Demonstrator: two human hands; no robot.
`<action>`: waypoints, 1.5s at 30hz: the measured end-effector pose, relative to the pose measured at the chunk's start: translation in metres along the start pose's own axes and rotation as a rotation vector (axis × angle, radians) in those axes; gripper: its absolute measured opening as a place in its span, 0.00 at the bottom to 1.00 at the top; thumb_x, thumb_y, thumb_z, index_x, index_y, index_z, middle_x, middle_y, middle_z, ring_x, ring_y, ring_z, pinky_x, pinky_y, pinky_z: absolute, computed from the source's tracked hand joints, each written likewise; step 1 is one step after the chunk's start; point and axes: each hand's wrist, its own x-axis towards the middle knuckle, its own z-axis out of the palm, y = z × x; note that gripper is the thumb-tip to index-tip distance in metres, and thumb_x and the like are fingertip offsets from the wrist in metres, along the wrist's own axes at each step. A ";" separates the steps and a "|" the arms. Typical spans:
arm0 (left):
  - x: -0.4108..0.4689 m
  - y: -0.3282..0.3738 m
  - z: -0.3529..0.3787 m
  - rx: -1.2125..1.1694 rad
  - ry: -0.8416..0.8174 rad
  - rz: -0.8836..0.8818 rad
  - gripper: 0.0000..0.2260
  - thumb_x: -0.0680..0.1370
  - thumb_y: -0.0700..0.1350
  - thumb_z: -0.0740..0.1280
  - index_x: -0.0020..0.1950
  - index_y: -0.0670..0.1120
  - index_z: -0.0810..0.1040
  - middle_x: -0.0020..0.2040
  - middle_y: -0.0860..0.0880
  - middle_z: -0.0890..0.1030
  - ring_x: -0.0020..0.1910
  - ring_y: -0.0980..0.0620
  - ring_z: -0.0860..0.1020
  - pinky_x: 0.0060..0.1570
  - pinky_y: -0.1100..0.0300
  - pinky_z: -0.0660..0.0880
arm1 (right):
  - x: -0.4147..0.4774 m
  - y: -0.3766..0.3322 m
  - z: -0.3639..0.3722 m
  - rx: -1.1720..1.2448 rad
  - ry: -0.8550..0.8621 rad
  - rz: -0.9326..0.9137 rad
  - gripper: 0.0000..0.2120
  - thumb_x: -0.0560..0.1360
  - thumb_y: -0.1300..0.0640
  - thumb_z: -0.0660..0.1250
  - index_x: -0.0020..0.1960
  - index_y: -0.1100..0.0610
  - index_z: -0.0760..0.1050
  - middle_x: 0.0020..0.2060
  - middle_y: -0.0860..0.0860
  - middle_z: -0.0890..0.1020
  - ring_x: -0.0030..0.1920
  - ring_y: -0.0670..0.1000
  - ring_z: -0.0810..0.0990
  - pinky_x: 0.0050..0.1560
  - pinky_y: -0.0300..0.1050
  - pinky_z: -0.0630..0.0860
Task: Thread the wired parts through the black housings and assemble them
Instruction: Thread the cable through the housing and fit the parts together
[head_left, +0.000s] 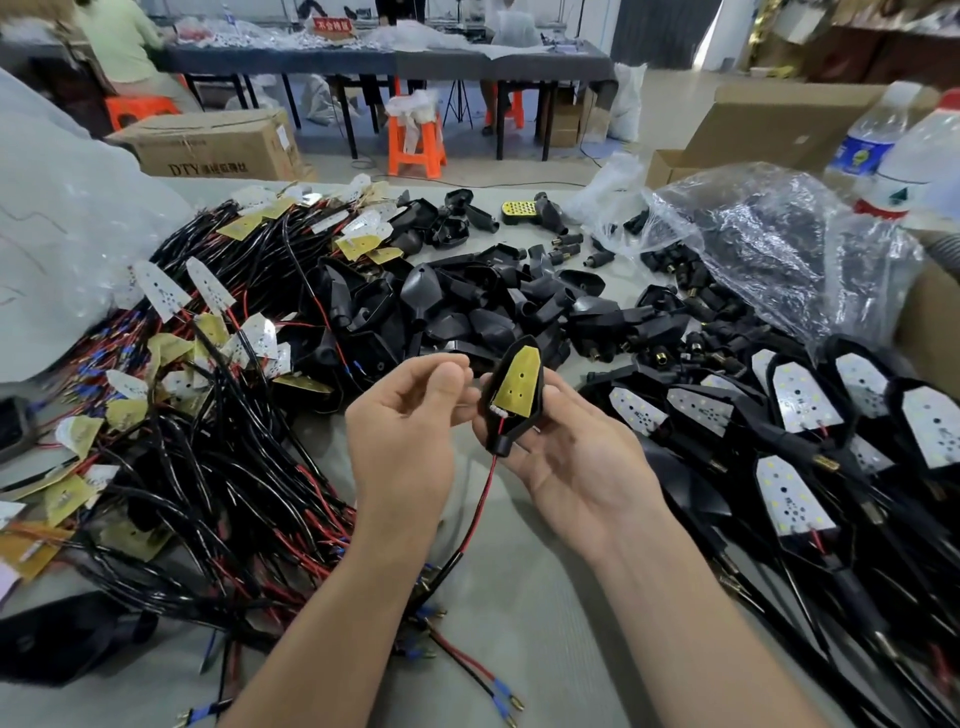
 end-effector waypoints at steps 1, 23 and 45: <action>0.000 0.002 -0.001 -0.007 0.028 0.007 0.09 0.80 0.39 0.70 0.46 0.51 0.87 0.41 0.49 0.87 0.39 0.53 0.85 0.41 0.64 0.81 | 0.000 -0.001 0.001 0.001 0.008 -0.006 0.14 0.84 0.62 0.57 0.62 0.65 0.79 0.57 0.67 0.83 0.56 0.65 0.84 0.49 0.57 0.84; -0.003 0.001 -0.004 0.296 -0.093 0.033 0.13 0.64 0.44 0.82 0.36 0.58 0.82 0.47 0.59 0.77 0.45 0.55 0.77 0.50 0.57 0.77 | -0.012 0.003 0.006 -0.084 -0.089 0.008 0.17 0.84 0.64 0.56 0.56 0.59 0.84 0.53 0.60 0.86 0.48 0.56 0.87 0.43 0.52 0.84; -0.013 0.008 -0.003 0.656 -0.009 0.337 0.16 0.72 0.48 0.77 0.60 0.56 0.84 0.40 0.66 0.81 0.44 0.70 0.80 0.44 0.80 0.70 | -0.019 0.004 0.010 -0.606 0.062 -0.230 0.14 0.81 0.66 0.63 0.62 0.56 0.82 0.52 0.58 0.87 0.56 0.62 0.84 0.59 0.63 0.81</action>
